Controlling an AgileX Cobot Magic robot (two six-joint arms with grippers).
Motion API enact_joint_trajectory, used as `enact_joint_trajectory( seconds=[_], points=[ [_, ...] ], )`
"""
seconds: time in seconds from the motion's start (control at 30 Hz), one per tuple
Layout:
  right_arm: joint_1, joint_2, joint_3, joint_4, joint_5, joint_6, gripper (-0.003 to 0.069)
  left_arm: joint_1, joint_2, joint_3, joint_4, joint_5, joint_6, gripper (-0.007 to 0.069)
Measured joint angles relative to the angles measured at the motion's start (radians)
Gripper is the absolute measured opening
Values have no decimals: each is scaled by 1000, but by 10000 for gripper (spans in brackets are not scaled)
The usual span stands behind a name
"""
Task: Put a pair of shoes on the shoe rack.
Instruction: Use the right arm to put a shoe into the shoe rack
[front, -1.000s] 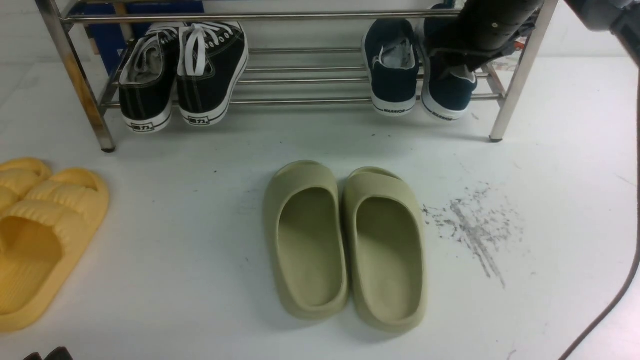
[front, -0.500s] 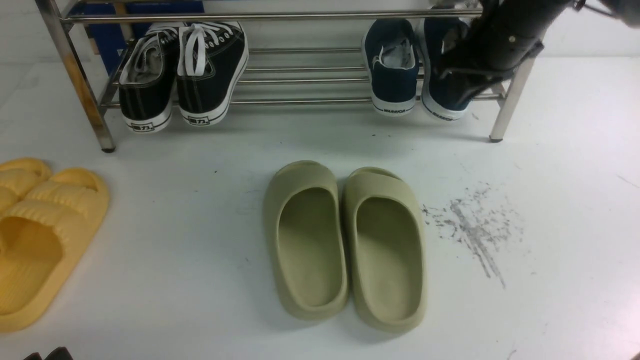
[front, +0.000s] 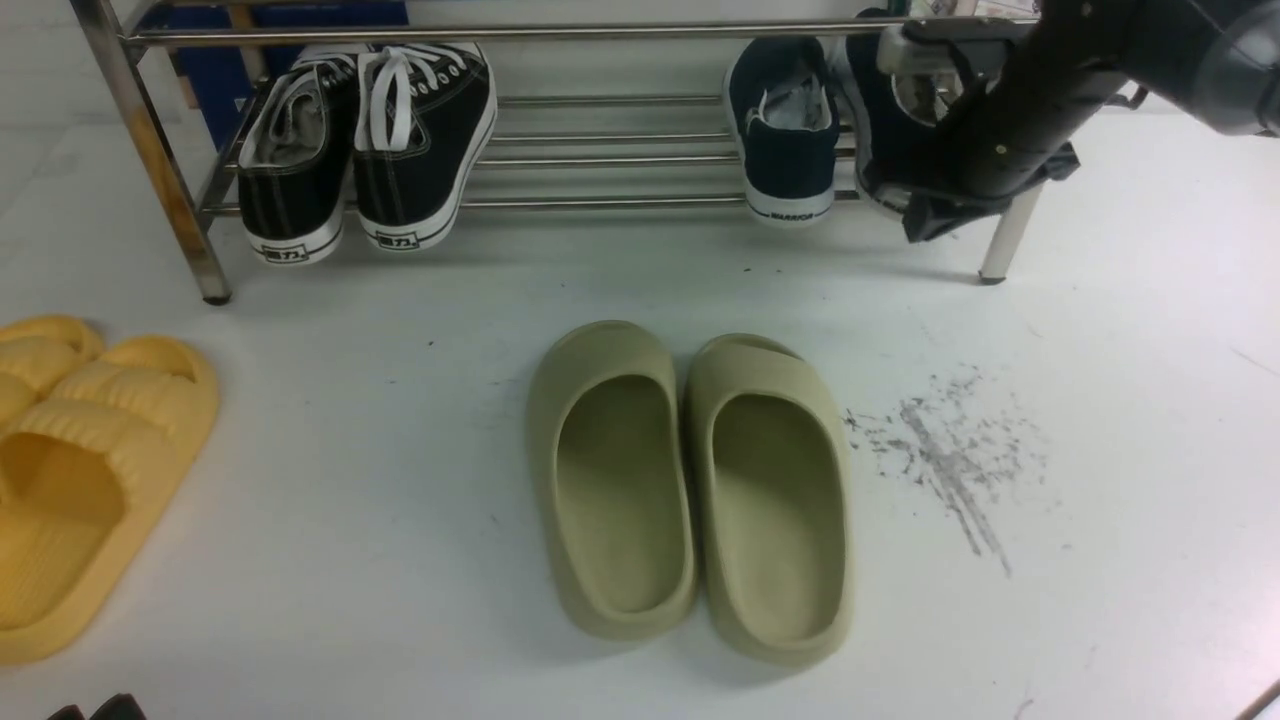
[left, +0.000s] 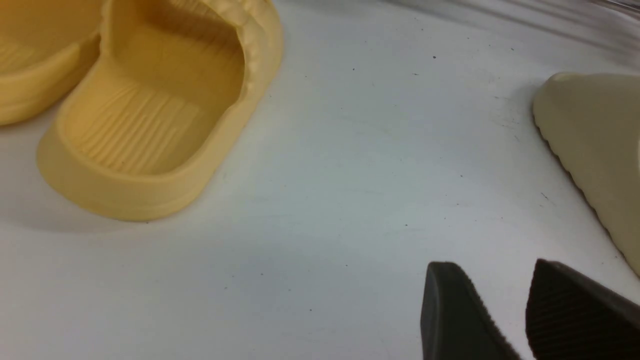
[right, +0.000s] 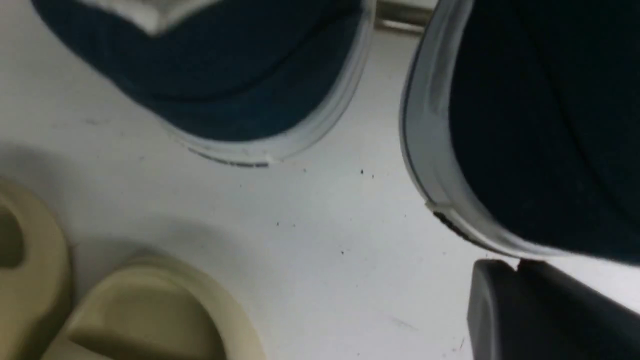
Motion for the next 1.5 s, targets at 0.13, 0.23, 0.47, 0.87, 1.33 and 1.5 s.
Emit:
enact_joint_trajectory(
  seconds=[0.13,0.23,0.47,0.87,1.33,1.5],
  points=[
    [-1,0,-26,11,-2,0,95,0,0,0,0,0,0,239],
    [-1,5,-27,34,0,0,95,0,0,0,0,0,0,239],
    [-1,16,-28,92,19,-27,103,0,0,0,0,0,0,239],
    [-1,-52,-28,71,107,-83,181,0,0,0,0,0,0,239],
    [54,-33,-29,68,105,-132,16,0,0,0,0,0,0,239],
    [59,35,-29,-49,-30,-19,10,0,0,0,0,0,0,239]
  ],
)
